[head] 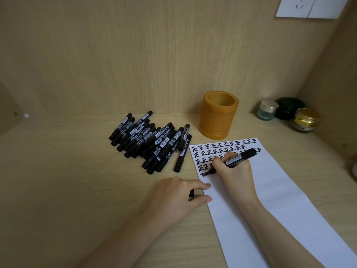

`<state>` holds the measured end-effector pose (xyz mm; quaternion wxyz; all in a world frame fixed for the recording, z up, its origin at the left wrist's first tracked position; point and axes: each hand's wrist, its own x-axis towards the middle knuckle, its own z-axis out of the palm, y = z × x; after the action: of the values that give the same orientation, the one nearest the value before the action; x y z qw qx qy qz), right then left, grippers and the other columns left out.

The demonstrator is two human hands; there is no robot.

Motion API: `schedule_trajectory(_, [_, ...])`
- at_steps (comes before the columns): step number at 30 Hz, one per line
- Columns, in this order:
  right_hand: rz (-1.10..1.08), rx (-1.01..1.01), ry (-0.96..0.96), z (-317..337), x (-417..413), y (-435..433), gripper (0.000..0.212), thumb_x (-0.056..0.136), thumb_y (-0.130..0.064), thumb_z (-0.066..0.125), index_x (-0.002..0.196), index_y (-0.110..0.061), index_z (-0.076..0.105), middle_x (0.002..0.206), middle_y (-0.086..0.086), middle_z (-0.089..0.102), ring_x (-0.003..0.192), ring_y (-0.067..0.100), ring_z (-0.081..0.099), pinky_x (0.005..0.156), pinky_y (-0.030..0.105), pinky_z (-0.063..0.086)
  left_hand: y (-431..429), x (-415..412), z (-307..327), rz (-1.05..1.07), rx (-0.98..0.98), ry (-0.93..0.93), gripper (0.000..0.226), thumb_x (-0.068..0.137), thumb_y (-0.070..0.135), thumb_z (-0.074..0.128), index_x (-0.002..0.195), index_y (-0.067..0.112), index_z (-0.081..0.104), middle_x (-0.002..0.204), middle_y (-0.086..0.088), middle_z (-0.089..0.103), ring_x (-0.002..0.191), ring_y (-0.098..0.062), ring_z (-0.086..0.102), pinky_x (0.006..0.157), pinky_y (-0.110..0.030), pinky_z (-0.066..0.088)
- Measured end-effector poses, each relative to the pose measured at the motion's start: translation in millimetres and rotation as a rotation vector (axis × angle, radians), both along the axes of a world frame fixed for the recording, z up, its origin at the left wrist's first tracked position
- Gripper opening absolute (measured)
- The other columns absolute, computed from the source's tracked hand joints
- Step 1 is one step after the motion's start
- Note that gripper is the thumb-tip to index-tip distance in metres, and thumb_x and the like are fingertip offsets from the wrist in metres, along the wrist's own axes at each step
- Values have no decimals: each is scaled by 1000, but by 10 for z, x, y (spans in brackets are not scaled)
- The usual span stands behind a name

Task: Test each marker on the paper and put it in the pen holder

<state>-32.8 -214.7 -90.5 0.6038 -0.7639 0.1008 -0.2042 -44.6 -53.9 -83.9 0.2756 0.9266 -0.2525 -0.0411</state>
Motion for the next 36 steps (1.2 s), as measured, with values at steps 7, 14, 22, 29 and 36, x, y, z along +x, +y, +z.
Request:
schedule_trajectory(7, [-12, -28, -14, -6, 3, 16, 26, 80, -3, 62, 62, -11, 47, 47, -13, 41, 47, 2, 36, 48, 13, 31, 1, 5, -15, 2, -6, -1, 37, 81, 62, 55, 115, 49, 59, 48, 9, 40, 47, -5, 42, 62, -19, 38])
schedule_trajectory(14, [37, -6, -18, -21, -6, 14, 25, 82, -5, 65, 62, -8, 50, 49, -12, 45, 51, 3, 40, 51, 12, 34, 1, -2, 3, -3, 5, -8, 37, 82, 61, 55, 116, 49, 59, 47, 9, 37, 44, -5, 38, 56, -17, 32])
schedule_trajectory(22, [60, -24, -11, 17, -28, 23, 23, 78, 2, 62, 61, -8, 50, 46, -15, 47, 48, -1, 42, 49, 10, 34, 0, -4, -10, 1, -3, -14, 36, 81, 61, 55, 115, 50, 59, 47, 8, 38, 44, -5, 39, 57, -17, 31])
schedule_trajectory(29, [77, -23, -6, 23, -43, 34, 23, 79, -1, 63, 61, -7, 50, 50, -9, 46, 51, 4, 41, 50, 13, 35, 1, -3, -8, -5, -9, -30, 36, 81, 60, 56, 115, 48, 60, 45, 8, 34, 42, -5, 38, 51, -14, 29])
schedule_trajectory(36, [-27, -32, -5, 32, -37, 5, 33, 79, 0, 61, 55, -13, 41, 44, -14, 38, 45, 3, 32, 45, 13, 28, 2, -9, -3, 2, -23, -25, 35, 81, 60, 57, 114, 48, 61, 44, 9, 35, 42, -1, 42, 51, -9, 30])
